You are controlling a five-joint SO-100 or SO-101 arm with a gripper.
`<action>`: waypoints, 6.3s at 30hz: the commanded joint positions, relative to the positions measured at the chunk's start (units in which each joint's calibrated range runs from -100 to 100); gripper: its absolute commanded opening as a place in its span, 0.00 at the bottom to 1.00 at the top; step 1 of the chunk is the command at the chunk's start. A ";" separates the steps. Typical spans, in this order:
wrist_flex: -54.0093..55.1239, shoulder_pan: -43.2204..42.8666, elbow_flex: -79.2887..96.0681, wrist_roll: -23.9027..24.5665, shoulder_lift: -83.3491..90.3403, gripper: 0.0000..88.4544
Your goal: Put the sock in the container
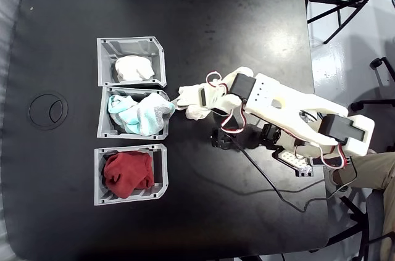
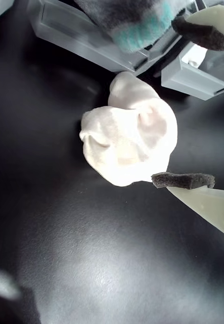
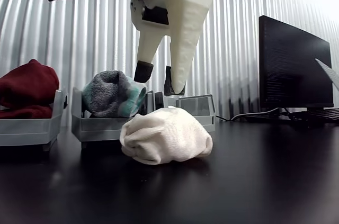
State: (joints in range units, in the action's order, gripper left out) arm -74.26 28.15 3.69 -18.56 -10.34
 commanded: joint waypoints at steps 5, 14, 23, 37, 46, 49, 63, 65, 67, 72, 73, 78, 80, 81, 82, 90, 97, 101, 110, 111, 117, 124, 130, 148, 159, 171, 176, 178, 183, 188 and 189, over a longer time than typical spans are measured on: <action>-0.12 -0.01 -4.51 -0.18 -5.43 0.47; 0.31 1.25 -5.50 -0.13 -11.20 0.47; 0.22 3.37 -10.01 -0.18 -17.64 0.42; 0.14 3.53 -10.19 0.16 -16.97 0.02; -0.54 2.75 -9.83 0.05 -7.60 0.02; -0.54 2.82 -9.55 -0.13 -1.58 0.02; 3.90 3.45 -10.10 0.39 24.27 0.01; 7.14 3.61 -10.10 0.39 24.27 0.01; 10.22 3.69 -9.74 0.39 23.76 0.01; 18.93 3.93 -10.10 0.39 19.58 0.01; 21.06 3.85 -10.10 0.39 18.33 0.01; 32.59 3.61 -10.10 0.39 11.13 0.01; 37.12 3.53 -10.10 0.39 8.12 0.01; 39.25 3.45 -10.19 0.39 6.87 0.01; 41.64 3.45 -10.28 0.39 5.61 0.01; 47.96 2.51 -24.70 0.45 -9.36 0.01; 47.62 2.43 -43.46 0.45 -24.33 0.01; 47.36 2.82 -47.61 0.39 -29.77 0.01; 47.19 2.59 -47.25 0.39 -33.62 0.01; 47.19 2.43 -47.25 0.39 -33.70 0.01; 47.19 2.12 -47.25 0.39 -33.70 0.01; 47.19 1.80 -47.25 0.39 -33.78 0.05; 47.19 2.19 -47.16 0.39 -33.78 0.25; 41.56 2.51 -47.16 0.39 -33.53 0.39; 25.76 2.90 -47.25 0.39 -30.44 0.39; 14.57 3.06 -47.34 0.33 -27.59 0.39; 8.42 3.06 -47.88 0.33 -27.18 0.39; 6.80 3.06 -47.88 0.33 -27.18 0.39; 3.13 2.98 -47.97 0.33 -27.09 0.39; 2.62 1.64 -47.88 0.33 -23.08 0.38; 2.62 1.09 -47.88 0.33 -21.74 0.38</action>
State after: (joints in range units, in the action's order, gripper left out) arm -71.24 30.69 -40.90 -18.45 -39.31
